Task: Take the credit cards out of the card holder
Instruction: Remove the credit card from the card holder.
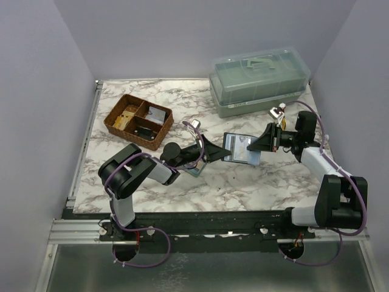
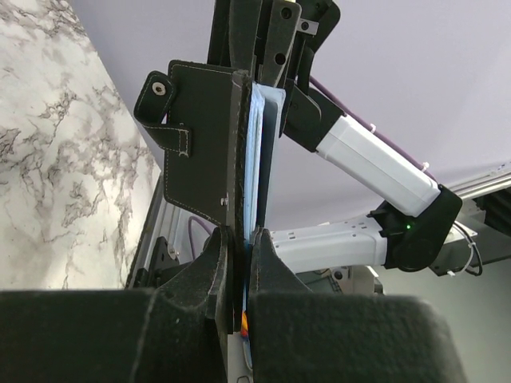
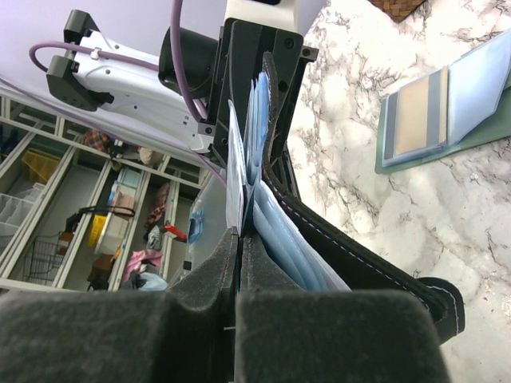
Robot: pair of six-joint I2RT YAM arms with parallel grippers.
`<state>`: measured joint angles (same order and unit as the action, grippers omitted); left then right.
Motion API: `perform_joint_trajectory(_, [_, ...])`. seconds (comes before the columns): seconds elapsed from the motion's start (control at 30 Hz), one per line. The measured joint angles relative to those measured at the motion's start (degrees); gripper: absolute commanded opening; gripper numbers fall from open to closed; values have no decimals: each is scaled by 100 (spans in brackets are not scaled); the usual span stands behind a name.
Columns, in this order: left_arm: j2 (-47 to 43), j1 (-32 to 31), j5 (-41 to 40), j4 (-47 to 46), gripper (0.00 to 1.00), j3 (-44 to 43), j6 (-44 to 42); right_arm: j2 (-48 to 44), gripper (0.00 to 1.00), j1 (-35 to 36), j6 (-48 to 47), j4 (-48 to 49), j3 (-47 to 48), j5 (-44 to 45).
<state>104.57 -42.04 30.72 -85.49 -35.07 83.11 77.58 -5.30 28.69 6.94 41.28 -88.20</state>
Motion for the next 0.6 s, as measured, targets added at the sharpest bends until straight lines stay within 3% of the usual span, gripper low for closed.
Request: perform_joint_trajectory(0.6, [-247,420,44,9,0,210,0,-48,0,-221,138,256,-26,-15])
